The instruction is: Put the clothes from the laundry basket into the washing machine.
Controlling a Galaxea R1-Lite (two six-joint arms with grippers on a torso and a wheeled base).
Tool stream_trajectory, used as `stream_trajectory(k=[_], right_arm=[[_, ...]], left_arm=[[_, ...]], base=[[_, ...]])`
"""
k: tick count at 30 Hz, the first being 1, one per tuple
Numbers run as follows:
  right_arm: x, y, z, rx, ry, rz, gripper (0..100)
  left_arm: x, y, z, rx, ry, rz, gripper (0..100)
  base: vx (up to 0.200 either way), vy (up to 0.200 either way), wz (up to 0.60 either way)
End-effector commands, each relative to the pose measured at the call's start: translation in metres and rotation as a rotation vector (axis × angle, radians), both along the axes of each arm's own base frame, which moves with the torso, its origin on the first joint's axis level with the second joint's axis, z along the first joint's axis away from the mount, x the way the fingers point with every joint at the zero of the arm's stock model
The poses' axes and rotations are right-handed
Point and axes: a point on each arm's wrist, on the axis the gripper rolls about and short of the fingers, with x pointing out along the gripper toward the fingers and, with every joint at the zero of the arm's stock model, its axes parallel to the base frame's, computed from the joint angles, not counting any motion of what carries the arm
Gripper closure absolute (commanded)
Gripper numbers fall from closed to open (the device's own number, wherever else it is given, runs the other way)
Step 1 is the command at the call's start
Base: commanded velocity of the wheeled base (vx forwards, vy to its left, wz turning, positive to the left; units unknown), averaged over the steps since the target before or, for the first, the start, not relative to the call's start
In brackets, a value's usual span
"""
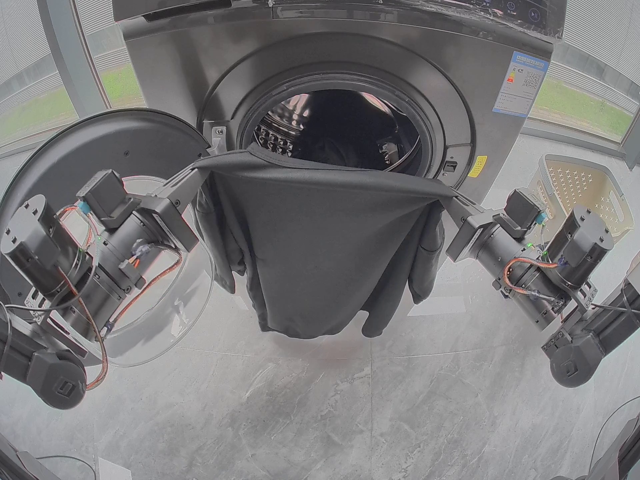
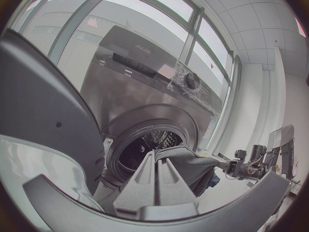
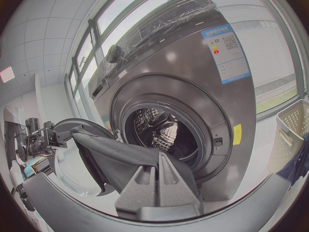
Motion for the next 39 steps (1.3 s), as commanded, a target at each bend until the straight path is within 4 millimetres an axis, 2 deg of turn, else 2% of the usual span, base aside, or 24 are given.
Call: stream_trajectory(k=[1, 13, 39], right_arm=[[-0.001, 0.0, 0.009, 0.014, -0.03, -0.001, 100], [-0.011, -0.007, 0.037, 0.047, -0.129, -0.023, 100], [-0.017, -0.012, 0.046, 0.066, -0.15, -0.032, 100]], left_arm=[[-0.007, 0.005, 0.013, -0.02, -0.049, 0.006, 100], [-0.006, 0.003, 0.018, -0.012, -0.079, 0.013, 100], [-0.008, -0.007, 0.015, 0.015, -0.083, -0.025, 100]], base=[[0.0, 0.0, 0.0], [0.0, 0.0, 0.0], [0.0, 0.0, 0.0]])
